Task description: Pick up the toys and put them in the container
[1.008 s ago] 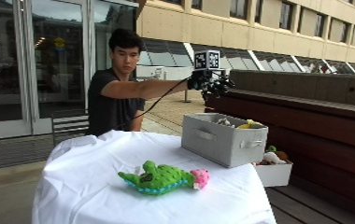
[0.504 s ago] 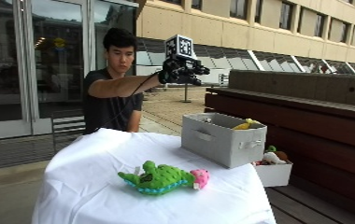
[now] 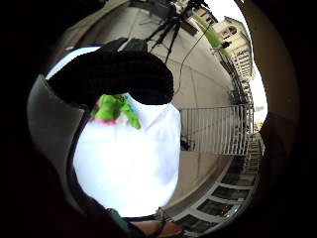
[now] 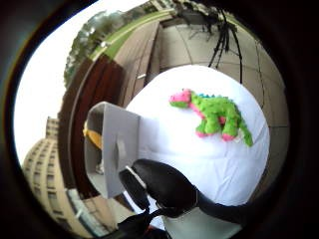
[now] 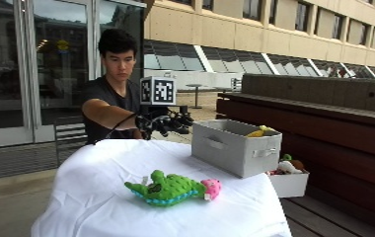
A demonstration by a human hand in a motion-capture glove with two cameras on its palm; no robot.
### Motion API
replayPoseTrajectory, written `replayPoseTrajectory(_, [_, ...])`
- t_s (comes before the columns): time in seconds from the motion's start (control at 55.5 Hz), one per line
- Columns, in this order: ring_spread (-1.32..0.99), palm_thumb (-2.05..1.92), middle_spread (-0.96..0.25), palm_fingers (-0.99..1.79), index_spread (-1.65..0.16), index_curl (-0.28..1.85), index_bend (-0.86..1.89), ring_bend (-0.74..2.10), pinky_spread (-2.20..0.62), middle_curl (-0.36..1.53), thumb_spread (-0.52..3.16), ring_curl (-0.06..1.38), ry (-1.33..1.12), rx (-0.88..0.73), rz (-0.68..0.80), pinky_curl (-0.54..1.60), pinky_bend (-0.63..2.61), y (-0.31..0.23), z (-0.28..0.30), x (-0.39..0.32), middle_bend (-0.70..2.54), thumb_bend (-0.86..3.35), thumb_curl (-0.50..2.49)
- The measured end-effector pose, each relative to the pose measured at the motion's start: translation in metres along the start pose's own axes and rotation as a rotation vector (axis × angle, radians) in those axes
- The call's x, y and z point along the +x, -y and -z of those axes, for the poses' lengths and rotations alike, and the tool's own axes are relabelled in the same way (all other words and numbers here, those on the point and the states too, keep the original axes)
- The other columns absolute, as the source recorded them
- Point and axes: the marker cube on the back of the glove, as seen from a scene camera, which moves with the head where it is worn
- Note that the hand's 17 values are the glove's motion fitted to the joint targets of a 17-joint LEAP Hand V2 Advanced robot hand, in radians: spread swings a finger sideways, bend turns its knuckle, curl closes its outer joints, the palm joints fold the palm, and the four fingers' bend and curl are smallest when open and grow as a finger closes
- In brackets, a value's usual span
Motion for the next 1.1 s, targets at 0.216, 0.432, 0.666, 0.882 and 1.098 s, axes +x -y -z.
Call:
replayPoseTrajectory(0.216, [-0.03,-0.13,-0.05,-0.17,-0.3,0.17,0.05,0.63,0.04,0.45,0.81,0.24,0.039,-0.12,-0.017,0.35,1.38,0.025,-0.088,0.012,0.19,-0.1,0.19])
replayPoseTrajectory(0.432, [-0.03,-0.02,-0.04,-0.12,-0.3,0.12,0.03,0.68,0.03,0.44,0.86,0.26,0.028,-0.25,-0.038,0.35,1.42,0.033,-0.159,0.009,0.19,-0.04,0.21])
replayPoseTrajectory(0.666, [-0.18,0.36,-0.1,0.33,-0.31,0.08,0.05,1.09,-0.22,0.47,1.06,0.36,0.031,-0.203,-0.064,0.34,1.44,0.032,-0.178,0.01,0.3,0.15,0.29])
replayPoseTrajectory(0.882, [-0.34,0.74,-0.23,1.12,-0.32,0.12,0.26,1.19,-0.47,0.62,0.8,0.41,0.055,-0.097,-0.097,0.26,1.06,0.025,-0.169,0.004,0.78,0.29,0.47])
replayPoseTrajectory(1.098, [-0.29,0.94,-0.23,1.32,-0.24,0.25,0.5,1.24,-0.52,0.65,0.57,0.45,0.01,-0.116,-0.109,0.26,0.83,0.001,-0.136,-0.003,0.94,0.41,0.6])
